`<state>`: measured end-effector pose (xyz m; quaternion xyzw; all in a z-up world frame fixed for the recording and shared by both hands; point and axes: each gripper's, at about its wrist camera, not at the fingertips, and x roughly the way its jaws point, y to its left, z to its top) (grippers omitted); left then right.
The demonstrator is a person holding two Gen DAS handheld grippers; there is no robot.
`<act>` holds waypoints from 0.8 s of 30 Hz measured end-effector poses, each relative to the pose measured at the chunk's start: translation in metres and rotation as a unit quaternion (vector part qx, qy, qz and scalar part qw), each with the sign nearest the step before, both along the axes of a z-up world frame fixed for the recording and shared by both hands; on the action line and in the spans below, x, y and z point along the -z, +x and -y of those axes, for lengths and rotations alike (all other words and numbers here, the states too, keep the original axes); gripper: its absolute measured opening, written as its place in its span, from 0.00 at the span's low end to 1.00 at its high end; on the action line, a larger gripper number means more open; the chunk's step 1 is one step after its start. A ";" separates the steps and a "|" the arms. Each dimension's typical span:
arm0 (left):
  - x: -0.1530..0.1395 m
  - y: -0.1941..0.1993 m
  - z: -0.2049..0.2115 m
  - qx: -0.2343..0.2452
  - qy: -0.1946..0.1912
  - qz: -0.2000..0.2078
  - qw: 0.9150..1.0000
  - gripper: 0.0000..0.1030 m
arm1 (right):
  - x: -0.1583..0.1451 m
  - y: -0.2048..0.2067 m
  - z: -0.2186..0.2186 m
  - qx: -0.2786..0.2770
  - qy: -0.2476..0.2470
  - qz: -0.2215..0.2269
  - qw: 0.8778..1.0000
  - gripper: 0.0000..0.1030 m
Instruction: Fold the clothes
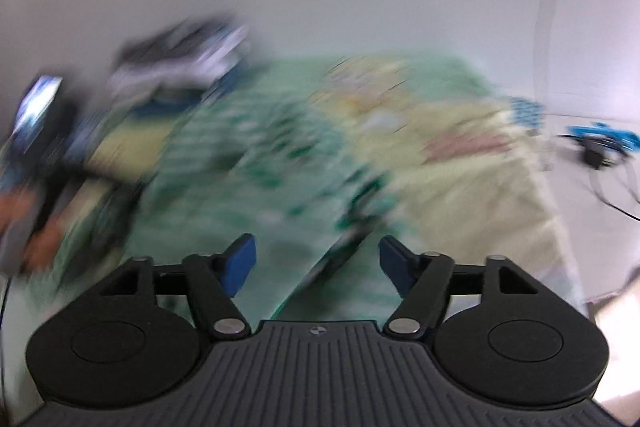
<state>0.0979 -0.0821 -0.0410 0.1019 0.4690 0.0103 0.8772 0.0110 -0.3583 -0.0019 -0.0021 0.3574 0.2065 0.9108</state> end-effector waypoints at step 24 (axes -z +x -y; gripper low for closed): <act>-0.059 -0.062 -0.020 -0.079 -0.017 0.016 0.997 0.12 | -0.043 -0.007 -0.009 0.047 0.121 0.063 0.990 0.06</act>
